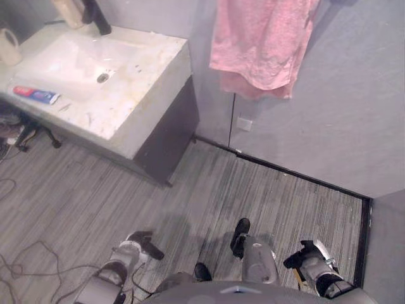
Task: Organize the bathroom.
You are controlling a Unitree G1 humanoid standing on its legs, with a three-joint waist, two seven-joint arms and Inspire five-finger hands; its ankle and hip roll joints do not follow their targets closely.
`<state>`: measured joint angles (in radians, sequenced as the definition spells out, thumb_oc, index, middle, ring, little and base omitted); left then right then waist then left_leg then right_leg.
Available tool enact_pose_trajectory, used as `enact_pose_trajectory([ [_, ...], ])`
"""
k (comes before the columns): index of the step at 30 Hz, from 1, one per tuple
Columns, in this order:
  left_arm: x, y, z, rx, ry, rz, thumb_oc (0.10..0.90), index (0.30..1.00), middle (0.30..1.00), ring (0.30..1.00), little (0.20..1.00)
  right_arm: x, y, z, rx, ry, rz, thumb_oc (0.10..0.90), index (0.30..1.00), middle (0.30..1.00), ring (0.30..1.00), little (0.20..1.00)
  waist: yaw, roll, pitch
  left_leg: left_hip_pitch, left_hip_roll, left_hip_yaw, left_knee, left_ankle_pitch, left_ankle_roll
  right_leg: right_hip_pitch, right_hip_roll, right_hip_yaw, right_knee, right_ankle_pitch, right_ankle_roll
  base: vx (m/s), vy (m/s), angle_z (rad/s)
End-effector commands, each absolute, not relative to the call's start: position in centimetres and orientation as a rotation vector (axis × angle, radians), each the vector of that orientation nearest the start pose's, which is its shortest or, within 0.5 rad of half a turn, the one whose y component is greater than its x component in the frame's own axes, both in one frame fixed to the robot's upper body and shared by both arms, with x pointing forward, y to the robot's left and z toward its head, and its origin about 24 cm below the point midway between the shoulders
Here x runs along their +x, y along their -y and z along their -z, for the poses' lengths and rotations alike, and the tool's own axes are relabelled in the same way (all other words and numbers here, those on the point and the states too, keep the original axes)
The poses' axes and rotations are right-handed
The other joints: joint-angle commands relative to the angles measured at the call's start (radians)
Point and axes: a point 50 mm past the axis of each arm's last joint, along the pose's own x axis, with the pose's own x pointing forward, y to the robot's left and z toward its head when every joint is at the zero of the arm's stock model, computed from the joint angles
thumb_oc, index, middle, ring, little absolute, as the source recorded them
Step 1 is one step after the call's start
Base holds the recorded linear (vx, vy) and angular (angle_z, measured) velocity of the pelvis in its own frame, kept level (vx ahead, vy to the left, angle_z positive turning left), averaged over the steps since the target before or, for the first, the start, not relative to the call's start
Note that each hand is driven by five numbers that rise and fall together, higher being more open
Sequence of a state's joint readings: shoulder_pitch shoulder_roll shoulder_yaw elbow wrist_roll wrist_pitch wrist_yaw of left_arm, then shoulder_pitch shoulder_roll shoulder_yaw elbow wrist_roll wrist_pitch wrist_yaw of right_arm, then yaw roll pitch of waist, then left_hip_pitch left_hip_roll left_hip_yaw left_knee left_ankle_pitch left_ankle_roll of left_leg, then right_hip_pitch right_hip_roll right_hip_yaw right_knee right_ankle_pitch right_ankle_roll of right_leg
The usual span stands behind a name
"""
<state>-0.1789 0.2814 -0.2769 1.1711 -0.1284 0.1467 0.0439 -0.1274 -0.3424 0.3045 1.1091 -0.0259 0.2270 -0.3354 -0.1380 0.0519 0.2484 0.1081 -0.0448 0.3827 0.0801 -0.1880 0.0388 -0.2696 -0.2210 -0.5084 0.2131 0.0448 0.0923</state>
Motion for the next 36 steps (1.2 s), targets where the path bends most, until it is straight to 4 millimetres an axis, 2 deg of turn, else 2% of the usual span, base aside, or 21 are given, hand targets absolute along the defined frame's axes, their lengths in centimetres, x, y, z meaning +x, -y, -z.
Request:
enact_pose_trajectory([
  [1, 14.4, -26.0, 13.9, 0.375, -1.170, -0.118, 0.800, 0.900, 0.900, 0.900, 0.900, 14.5, 28.3, 12.6, -0.789, -1.119, 0.306, 0.800, 0.900, 0.900, 0.900, 0.900, 0.001, 0.011, 0.017, 0.109, -0.079, -0.062, -0.060, -0.071, 0.026, -0.036, 0.158, 0.066, -0.118, 0.151, 0.036, -0.30, -0.126, 0.67],
  [2, 14.0, -26.0, 14.0, 0.400, -1.183, -0.092, 0.800, 0.900, 0.900, 0.900, 0.900, 13.8, 28.3, 12.8, -0.779, -1.135, 0.313, 0.800, 0.900, 0.900, 0.900, 0.900, -0.021, 0.002, 0.025, 0.068, -0.089, -0.117, -0.064, -0.024, 0.040, -0.041, 0.167, 0.214, -0.103, 0.136, 0.026, -0.30, -0.144, 0.87],
  [5, 14.2, -26.2, 13.9, 0.458, -1.184, -0.023, 0.800, 0.900, 0.900, 0.900, 0.900, 12.4, 28.6, 13.2, -0.748, -1.171, 0.357, 0.800, 0.900, 0.900, 0.900, 0.900, -0.066, 0.022, 0.043, 0.013, -0.074, -0.227, -0.047, 0.018, 0.061, -0.038, 0.182, 0.535, -0.018, 0.099, 0.051, -0.20, -0.113, 1.53],
  [6, 14.3, -26.1, 13.8, 0.464, -1.186, -0.007, 0.800, 0.900, 0.900, 0.900, 0.900, 12.1, 28.6, 13.3, -0.754, -1.185, 0.359, 0.800, 0.900, 0.900, 0.900, 0.900, -0.079, 0.033, 0.047, -0.002, -0.070, -0.251, -0.040, 0.026, 0.062, -0.031, 0.186, 0.612, 0.016, 0.097, 0.051, -0.15, -0.072, 1.77],
  [8, 14.5, -25.9, 13.8, 0.448, -1.193, -0.008, 0.800, 0.900, 0.900, 0.900, 0.900, 11.7, 28.9, 13.3, -0.778, -1.201, 0.347, 0.800, 0.900, 0.900, 0.900, 0.900, -0.083, 0.054, 0.049, -0.036, -0.049, -0.279, -0.013, 0.038, 0.056, -0.018, 0.169, 0.702, 0.093, 0.098, 0.035, -0.12, -0.059, 1.68],
  [10, 14.5, -25.9, 13.8, 0.437, -1.197, -0.017, 0.800, 0.900, 0.900, 0.900, 0.900, 11.7, 28.9, 13.3, -0.792, -1.202, 0.335, 0.800, 0.900, 0.900, 0.900, 0.900, -0.082, 0.057, 0.052, -0.044, -0.044, -0.286, -0.002, 0.039, 0.054, -0.012, 0.162, 0.712, 0.107, 0.093, 0.032, -0.08, -0.058, 1.02],
  [11, 14.8, -25.9, 13.7, 0.433, -1.190, -0.024, 0.800, 0.900, 0.900, 0.900, 0.900, 11.7, 28.8, 13.4, -0.777, -1.202, 0.344, 0.800, 0.900, 0.900, 0.900, 0.900, -0.071, 0.059, 0.055, -0.061, -0.030, -0.301, 0.004, 0.048, 0.049, 0.023, 0.142, 0.729, 0.101, 0.076, 0.026, -0.16, -0.130, 0.77],
  [12, 15.2, -25.9, 13.6, 0.420, -1.177, -0.053, 0.800, 0.900, 0.900, 0.900, 0.900, 12.1, 28.4, 13.5, -0.766, -1.194, 0.341, 0.800, 0.900, 0.900, 0.900, 0.900, -0.062, 0.043, 0.061, -0.081, -0.028, -0.304, 0.012, 0.049, 0.047, 0.060, 0.135, 0.709, 0.050, 0.051, 0.038, -0.16, -0.130, 0.77],
  [14, 15.2, -25.9, 13.6, 0.420, -1.177, -0.053, 0.800, 0.900, 0.900, 0.900, 0.900, 12.1, 28.4, 13.5, -0.766, -1.194, 0.341, 0.800, 0.900, 0.900, 0.900, 0.900, -0.062, 0.043, 0.061, -0.081, -0.028, -0.304, 0.012, 0.049, 0.047, 0.060, 0.135, 0.709, 0.050, 0.051, 0.038, -0.07, -0.067, 0.31],
  [16, 15.4, -25.6, 13.6, 0.333, -1.153, -0.150, 0.800, 0.900, 0.900, 0.900, 0.900, 13.2, 27.7, 13.4, -0.801, -1.154, 0.279, 0.800, 0.900, 0.900, 0.900, 0.900, -0.037, 0.015, 0.063, -0.091, -0.012, -0.310, -0.010, 0.078, 0.033, 0.137, 0.165, 0.696, -0.066, -0.012, 0.040, -0.18, -0.194, 0.29],
  [24, 15.2, -25.3, 13.8, 0.279, -1.117, -0.202, 0.800, 0.900, 0.900, 0.900, 0.900, 14.2, 27.3, 13.0, -0.791, -1.092, 0.299, 0.800, 0.900, 0.900, 0.900, 0.900, -0.027, -0.004, 0.068, -0.093, 0.026, -0.316, -0.044, 0.111, 0.012, 0.159, 0.196, 0.678, -0.099, -0.028, 0.014, -0.10, -0.116, 0.00],
  [26, 15.6, -25.2, 13.7, 0.298, -1.091, -0.192, 0.800, 0.900, 0.900, 0.900, 0.900, 13.9, 27.6, 13.0, -0.758, -1.103, 0.338, 0.800, 0.900, 0.900, 0.900, 0.900, -0.046, 0.000, 0.063, -0.090, 0.053, -0.256, -0.033, 0.112, 0.000, 0.160, 0.201, 0.661, -0.098, -0.038, 0.004, -0.11, -0.074, 0.44],
  [27, 16.7, -24.8, 13.3, 0.344, -1.059, -0.144, 0.800, 0.900, 0.900, 0.900, 0.900, 13.3, 27.9, 13.1, -0.705, -1.118, 0.409, 0.800, 0.900, 0.900, 0.900, 0.900, -0.082, 0.002, 0.050, -0.101, 0.105, -0.180, 0.006, 0.117, -0.030, 0.150, 0.198, 0.652, -0.092, -0.040, -0.005, -0.11, -0.042, 0.59],
  [30, 17.1, -24.7, 13.2, 0.361, -1.045, -0.124, 0.800, 0.900, 0.900, 0.900, 0.900, 13.3, 28.0, 13.0, -0.691, -1.117, 0.435, 0.800, 0.900, 0.900, 0.900, 0.900, -0.096, -0.003, 0.044, -0.108, 0.132, -0.177, 0.032, 0.119, -0.045, 0.141, 0.198, 0.658, -0.082, -0.041, -0.009, -0.05, 0.043, 1.58],
  [31, 17.4, -24.4, 13.1, 0.354, -1.032, -0.121, 0.800, 0.900, 0.900, 0.900, 0.900, 13.5, 28.2, 12.9, -0.695, -1.108, 0.447, 0.800, 0.900, 0.900, 0.900, 0.900, -0.101, -0.014, 0.037, -0.121, 0.162, -0.213, 0.069, 0.130, -0.062, 0.128, 0.197, 0.669, -0.065, -0.042, -0.012, 0.01, 0.175, 1.34],
  [32, 17.6, -24.2, 13.0, 0.337, -1.024, -0.141, 0.800, 0.900, 0.900, 0.900, 0.900, 14.1, 28.2, 12.7, -0.703, -1.091, 0.441, 0.800, 0.900, 0.900, 0.900, 0.900, -0.093, -0.022, 0.042, -0.129, 0.193, -0.271, 0.077, 0.180, -0.080, 0.122, 0.199, 0.682, -0.058, -0.039, -0.012, 0.01, 0.348, 1.20],
  [34, 18.2, -24.0, 12.8, 0.306, -0.992, -0.170, 0.800, 0.900, 0.900, 0.900, 0.900, 15.5, 28.6, 11.9, -0.740, -1.046, 0.416, 0.800, 0.900, 0.900, 0.900, 0.900, -0.076, -0.024, 0.061, -0.126, 0.257, -0.344, 0.023, 0.244, -0.104, 0.104, 0.186, 0.716, -0.050, -0.039, 0.000, -0.03, 0.485, -0.28],
  [35, 18.6, -23.9, 12.6, 0.286, -0.976, -0.186, 0.800, 0.900, 0.900, 0.900, 0.900, 16.3, 28.8, 11.5, -0.771, -1.014, 0.399, 0.800, 0.900, 0.900, 0.900, 0.900, -0.068, -0.023, 0.077, -0.132, 0.257, -0.350, 0.029, 0.217, -0.107, 0.082, 0.150, 0.721, -0.038, -0.039, 0.021, -0.07, 0.463, -0.77],
  [36, 18.7, -23.9, 12.5, 0.285, -0.969, -0.188, 0.800, 0.900, 0.900, 0.900, 0.900, 16.7, 28.9, 11.2, -0.798, -0.995, 0.381, 0.800, 0.900, 0.900, 0.900, 0.900, -0.068, -0.020, 0.084, -0.126, 0.254, -0.323, 0.022, 0.184, -0.105, 0.068, 0.120, 0.713, -0.031, -0.036, 0.038, -0.04, 0.293, -0.68],
])
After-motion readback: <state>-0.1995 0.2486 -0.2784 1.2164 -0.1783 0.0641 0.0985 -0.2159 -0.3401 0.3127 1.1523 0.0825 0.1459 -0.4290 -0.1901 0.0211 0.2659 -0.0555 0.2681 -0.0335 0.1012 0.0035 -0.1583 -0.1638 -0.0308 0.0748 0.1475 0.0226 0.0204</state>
